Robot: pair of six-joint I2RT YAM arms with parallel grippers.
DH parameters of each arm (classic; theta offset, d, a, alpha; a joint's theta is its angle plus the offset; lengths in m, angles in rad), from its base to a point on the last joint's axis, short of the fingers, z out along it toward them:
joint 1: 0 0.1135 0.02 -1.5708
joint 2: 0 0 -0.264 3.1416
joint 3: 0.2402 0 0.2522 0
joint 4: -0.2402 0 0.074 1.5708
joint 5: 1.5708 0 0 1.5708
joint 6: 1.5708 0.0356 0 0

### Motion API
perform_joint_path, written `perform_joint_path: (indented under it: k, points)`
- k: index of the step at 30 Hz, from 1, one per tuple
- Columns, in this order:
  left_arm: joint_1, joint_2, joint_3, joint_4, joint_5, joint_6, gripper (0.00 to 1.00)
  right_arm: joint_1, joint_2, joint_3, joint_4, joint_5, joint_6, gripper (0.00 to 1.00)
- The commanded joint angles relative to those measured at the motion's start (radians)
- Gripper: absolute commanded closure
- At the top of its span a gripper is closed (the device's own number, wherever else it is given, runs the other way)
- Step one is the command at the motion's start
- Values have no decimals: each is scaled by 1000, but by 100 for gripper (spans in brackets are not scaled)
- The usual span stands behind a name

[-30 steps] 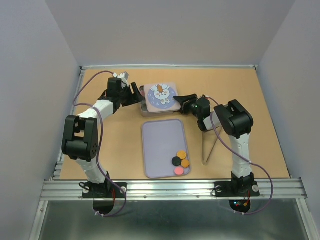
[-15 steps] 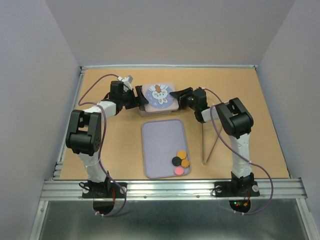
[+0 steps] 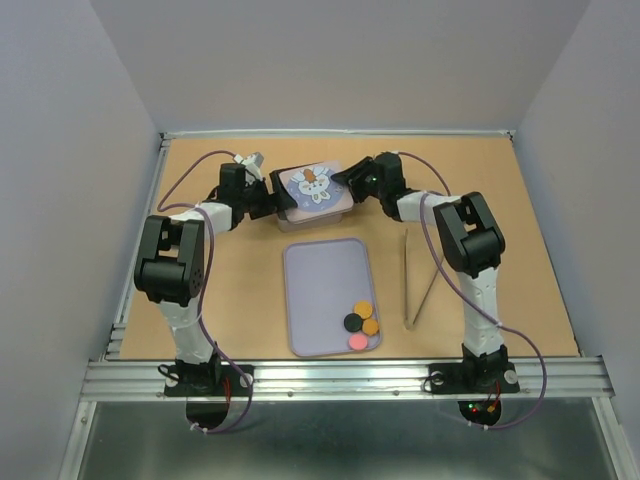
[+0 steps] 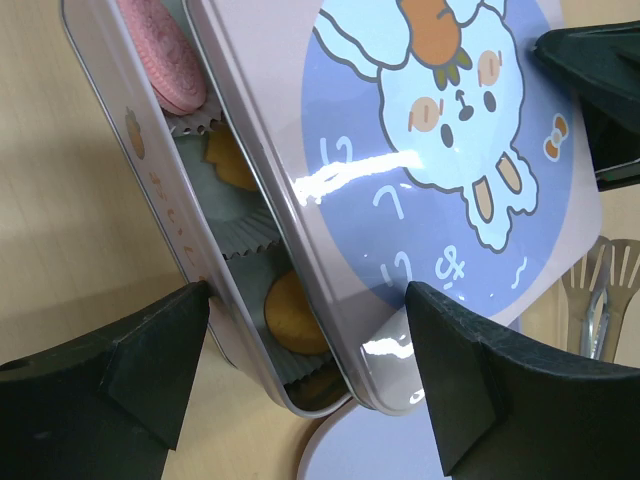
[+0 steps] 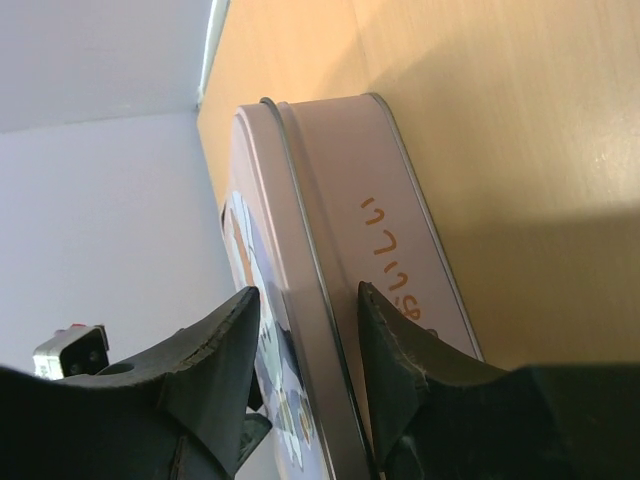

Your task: Pack the cookies

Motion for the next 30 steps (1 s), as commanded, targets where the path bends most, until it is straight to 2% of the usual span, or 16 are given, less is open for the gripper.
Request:
perform_joint_path:
  k: [1,2,16,26,27,28,30]
  points:
    - [-8,-19,35,95,85,-20,7,43,27,66,-56,-47,-36,51]
    - [-8,-22,40,97,94,-21,1,46,36,69,-59,-50,-38,51]
    - [-8,-13,77,112,177,-35,1,56,121,175,-100,-33,-38,52]
    - [-10,19,123,112,206,-38,1,73,178,229,-128,-82,-59,51]
    - [-10,23,126,112,208,-38,1,73,184,234,-128,-88,-61,43]
    - [-10,32,130,109,212,-32,1,75,193,244,-128,-100,-61,29]
    - [-10,41,134,107,215,-31,1,85,204,258,-130,-111,-62,27]
